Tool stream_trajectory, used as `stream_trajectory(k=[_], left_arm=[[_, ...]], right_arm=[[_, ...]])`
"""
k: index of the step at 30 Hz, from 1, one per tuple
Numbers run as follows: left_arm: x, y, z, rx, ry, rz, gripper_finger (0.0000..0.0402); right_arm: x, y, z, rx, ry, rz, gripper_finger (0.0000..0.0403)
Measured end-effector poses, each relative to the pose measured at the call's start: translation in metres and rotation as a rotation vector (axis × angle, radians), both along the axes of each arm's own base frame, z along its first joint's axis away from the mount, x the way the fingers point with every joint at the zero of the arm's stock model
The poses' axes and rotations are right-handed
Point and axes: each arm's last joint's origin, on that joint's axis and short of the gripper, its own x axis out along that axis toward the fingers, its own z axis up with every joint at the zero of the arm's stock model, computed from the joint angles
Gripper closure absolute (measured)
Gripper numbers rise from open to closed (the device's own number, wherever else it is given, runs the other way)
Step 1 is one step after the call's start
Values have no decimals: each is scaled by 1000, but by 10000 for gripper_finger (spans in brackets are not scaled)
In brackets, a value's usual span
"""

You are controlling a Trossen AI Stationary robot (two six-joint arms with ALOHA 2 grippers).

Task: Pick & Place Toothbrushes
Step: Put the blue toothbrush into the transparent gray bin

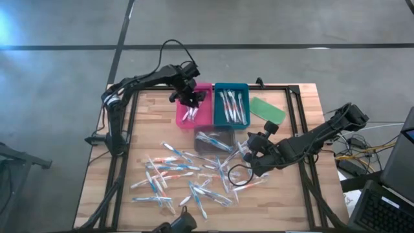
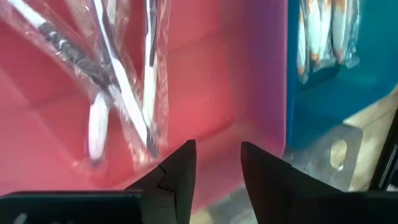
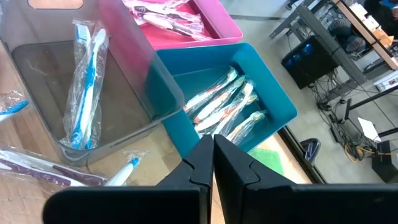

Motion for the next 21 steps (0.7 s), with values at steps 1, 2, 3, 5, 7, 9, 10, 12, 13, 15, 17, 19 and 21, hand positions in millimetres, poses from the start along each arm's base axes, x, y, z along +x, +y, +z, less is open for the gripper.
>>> stream_trajectory(k=[1, 2, 3, 5, 7, 9, 10, 12, 13, 15, 17, 19, 21], left_arm=[[0, 0, 4, 2, 4, -13, 271], [-1, 0, 8, 2, 8, -23, 272], [-2, -1, 12, 2, 13, -33, 273], [-3, -2, 22, 4, 20, -52, 273], [-5, -3, 32, 9, 23, -73, 273], [-6, -5, 43, 15, 28, -102, 273], [-6, -7, 49, 17, 28, -113, 273], [-8, -11, 60, 22, 28, -129, 273], [-9, -14, 66, 24, 27, -134, 273], [-14, -18, 78, 37, 16, -137, 271], [-19, -24, 92, 62, -10, -140, 270], [-26, -31, 107, 91, -42, -143, 271], [-35, -38, 122, 123, -74, -142, 272]], right_arm=[[0, 0, 0, 0, 0, 0, 394], [0, 0, 0, 0, 0, 0, 394], [0, 0, 0, 0, 0, 0, 394], [0, 0, 0, 0, 0, 0, 394], [0, 0, 0, 0, 0, 0, 394], [0, 0, 0, 0, 0, 0, 394], [0, 0, 0, 0, 0, 0, 394], [0, 0, 0, 0, 0, 0, 394], [0, 0, 0, 0, 0, 0, 394], [0, 0, 0, 0, 0, 0, 394], [0, 0, 0, 0, 0, 0, 394], [0, 0, 0, 0, 0, 0, 394], [0, 0, 0, 0, 0, 0, 394]])
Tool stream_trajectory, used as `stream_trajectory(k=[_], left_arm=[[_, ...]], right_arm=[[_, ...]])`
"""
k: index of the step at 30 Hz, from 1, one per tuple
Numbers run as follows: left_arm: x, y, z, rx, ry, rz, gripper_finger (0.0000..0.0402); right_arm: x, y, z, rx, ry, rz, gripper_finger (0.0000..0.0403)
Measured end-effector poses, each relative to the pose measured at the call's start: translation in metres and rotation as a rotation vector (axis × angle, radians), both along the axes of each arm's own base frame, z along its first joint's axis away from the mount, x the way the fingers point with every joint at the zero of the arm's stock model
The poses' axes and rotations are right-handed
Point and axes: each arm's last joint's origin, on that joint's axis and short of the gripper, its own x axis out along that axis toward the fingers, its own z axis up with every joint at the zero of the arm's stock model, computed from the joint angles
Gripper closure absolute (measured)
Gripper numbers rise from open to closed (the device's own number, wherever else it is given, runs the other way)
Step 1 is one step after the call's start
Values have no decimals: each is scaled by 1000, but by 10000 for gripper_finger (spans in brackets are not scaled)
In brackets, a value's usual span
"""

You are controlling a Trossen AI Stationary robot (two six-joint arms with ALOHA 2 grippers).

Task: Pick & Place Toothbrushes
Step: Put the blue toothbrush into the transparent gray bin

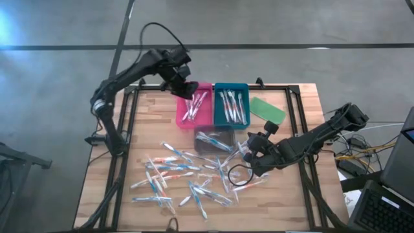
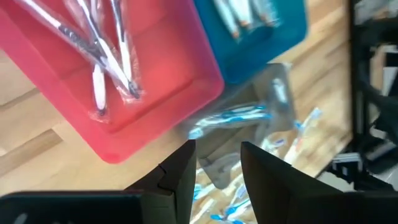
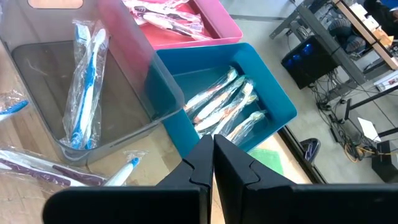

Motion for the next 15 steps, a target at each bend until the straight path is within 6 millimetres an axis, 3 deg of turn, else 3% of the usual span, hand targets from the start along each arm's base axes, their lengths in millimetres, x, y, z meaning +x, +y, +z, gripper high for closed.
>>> stream_trajectory(k=[9, 15], left_arm=[[-45, -39, 56, 248, -73, 42, 270], [-58, -69, 75, 411, -85, 5, 273]], right_arm=[[0, 0, 0, 1, -2, 0, 394], [0, 0, 0, 5, -9, -3, 394]])
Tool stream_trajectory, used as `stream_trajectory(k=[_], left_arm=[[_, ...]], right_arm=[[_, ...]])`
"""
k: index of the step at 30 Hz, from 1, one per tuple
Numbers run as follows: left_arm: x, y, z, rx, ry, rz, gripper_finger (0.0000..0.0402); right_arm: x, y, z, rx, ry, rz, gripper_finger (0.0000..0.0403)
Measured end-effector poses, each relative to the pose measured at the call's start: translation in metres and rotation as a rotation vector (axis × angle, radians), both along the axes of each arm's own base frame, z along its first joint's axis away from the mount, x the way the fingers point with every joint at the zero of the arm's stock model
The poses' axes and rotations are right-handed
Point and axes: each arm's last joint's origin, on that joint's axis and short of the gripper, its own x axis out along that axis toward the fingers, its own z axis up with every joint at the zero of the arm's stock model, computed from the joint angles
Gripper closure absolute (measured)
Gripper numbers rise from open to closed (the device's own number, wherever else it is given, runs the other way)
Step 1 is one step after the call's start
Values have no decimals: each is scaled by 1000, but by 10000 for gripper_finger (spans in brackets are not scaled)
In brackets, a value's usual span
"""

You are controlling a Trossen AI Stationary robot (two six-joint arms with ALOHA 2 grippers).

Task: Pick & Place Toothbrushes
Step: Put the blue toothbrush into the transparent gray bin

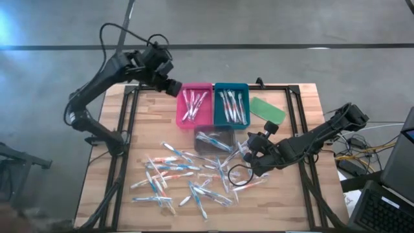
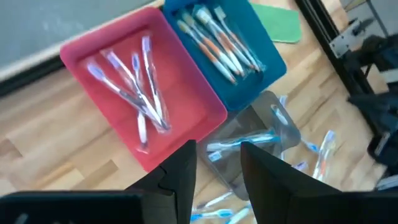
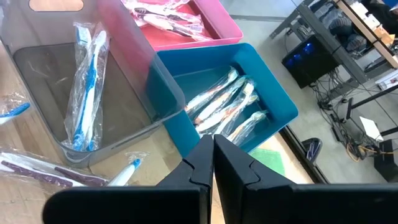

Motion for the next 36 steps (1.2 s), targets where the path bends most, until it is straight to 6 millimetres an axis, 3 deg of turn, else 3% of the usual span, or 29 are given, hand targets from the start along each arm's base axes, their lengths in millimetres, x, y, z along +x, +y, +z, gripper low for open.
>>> stream_trajectory(k=[6, 13, 17, 24, 29, 36], left_arm=[[2, -33, 4, 63, 8, -189, 271], [16, -65, -15, 80, 79, -399, 273], [24, -76, -39, 55, 165, -472, 273], [29, -77, -90, 20, 324, -550, 274], [20, -85, -128, -32, 492, -639, 279], [2, -117, -169, -87, 633, -700, 296]], right_arm=[[0, 0, 0, 1, -2, -1, 394], [0, 0, 0, 7, -10, -7, 394], [0, 0, 0, 7, -10, -7, 394], [0, 0, 0, 7, -10, -7, 394], [0, 0, 0, 7, -10, -7, 394], [0, 0, 0, 8, -10, -7, 394]])
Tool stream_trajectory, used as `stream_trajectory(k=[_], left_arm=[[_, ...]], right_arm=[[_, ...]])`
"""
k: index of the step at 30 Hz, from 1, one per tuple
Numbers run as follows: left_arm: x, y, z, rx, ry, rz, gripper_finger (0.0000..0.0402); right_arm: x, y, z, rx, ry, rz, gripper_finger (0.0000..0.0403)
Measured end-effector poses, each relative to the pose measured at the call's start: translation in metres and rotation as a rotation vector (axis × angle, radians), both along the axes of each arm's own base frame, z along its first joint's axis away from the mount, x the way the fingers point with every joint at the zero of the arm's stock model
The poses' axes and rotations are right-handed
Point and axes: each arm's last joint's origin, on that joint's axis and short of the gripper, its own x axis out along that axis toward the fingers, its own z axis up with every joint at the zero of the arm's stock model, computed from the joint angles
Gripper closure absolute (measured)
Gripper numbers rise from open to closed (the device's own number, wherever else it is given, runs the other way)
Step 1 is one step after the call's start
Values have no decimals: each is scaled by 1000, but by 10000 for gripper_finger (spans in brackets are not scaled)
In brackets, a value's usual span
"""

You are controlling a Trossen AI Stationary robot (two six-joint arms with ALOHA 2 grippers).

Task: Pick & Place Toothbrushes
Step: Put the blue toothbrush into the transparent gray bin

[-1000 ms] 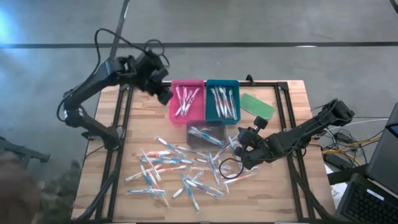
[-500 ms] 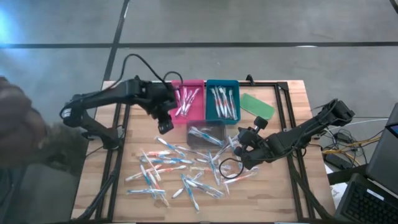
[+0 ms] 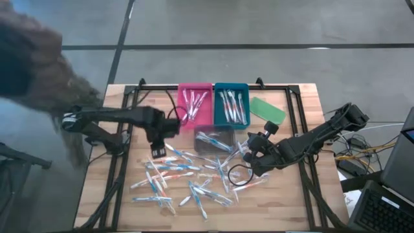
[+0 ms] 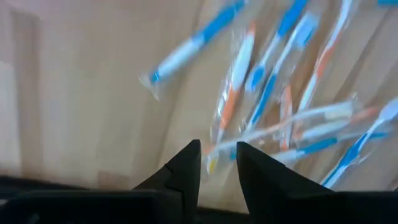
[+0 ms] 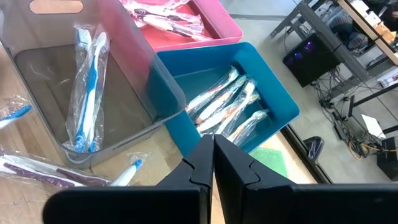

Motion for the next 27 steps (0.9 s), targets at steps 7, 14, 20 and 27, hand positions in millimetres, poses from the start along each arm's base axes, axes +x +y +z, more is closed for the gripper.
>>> stream_trajectory(k=[7, 14, 20, 27], left_arm=[[-4, -30, -21, 20, -41, -158, 301], [8, -37, -40, 49, -200, -471, 303], [13, -34, -43, 149, -252, -504, 305], [20, -32, -48, 254, -324, -656, 318]], right_arm=[[1, 0, 0, 5, -9, 0, 394], [2, 1, 1, 13, -23, 0, 394], [2, 1, 1, 13, -23, 1, 394], [2, 1, -1, 12, -20, 1, 394]])
